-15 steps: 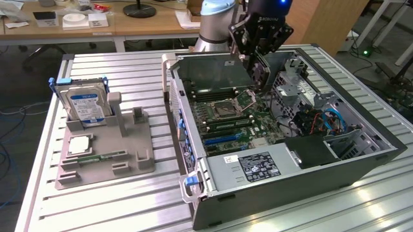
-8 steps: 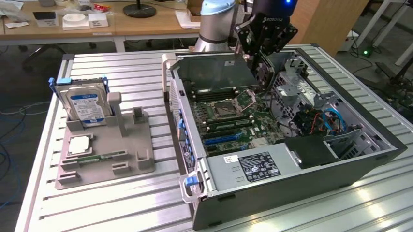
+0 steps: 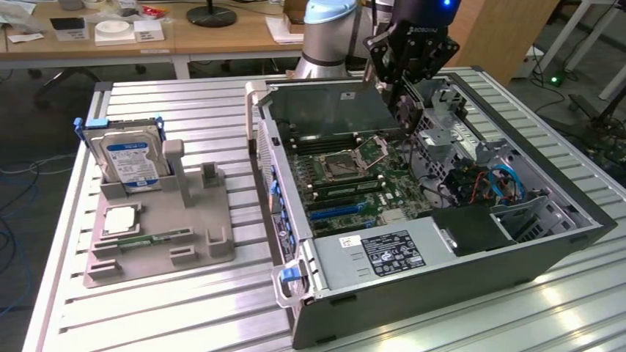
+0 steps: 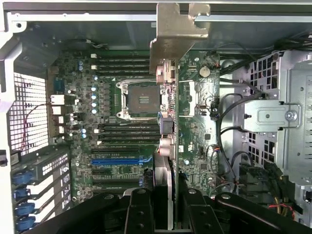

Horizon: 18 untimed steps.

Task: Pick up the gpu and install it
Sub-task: 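Pick up the gpu and move the gpu toward the slot, then insert the gpu into the slot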

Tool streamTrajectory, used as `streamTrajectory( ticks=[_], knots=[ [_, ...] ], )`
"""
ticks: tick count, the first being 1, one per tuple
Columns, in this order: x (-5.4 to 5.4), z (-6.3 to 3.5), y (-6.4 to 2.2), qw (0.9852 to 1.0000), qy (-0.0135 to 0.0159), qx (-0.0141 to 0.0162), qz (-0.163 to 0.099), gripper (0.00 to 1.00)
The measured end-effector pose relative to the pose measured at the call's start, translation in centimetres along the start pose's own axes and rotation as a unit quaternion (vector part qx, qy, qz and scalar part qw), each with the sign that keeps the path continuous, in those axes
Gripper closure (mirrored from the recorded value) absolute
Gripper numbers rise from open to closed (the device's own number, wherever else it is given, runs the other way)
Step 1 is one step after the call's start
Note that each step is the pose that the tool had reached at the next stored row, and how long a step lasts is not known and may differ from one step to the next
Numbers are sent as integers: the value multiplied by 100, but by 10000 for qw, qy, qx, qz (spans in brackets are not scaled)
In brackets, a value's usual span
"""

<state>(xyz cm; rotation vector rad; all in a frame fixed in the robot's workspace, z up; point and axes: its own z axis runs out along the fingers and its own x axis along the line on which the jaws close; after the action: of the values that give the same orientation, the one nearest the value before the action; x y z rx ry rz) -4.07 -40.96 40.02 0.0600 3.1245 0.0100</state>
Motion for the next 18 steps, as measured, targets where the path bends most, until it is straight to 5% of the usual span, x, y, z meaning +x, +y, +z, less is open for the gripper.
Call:
streamTrajectory(
  ticks=[18],
  knots=[
    [-25,2,1,10000,0,1,2,72]
  ],
)
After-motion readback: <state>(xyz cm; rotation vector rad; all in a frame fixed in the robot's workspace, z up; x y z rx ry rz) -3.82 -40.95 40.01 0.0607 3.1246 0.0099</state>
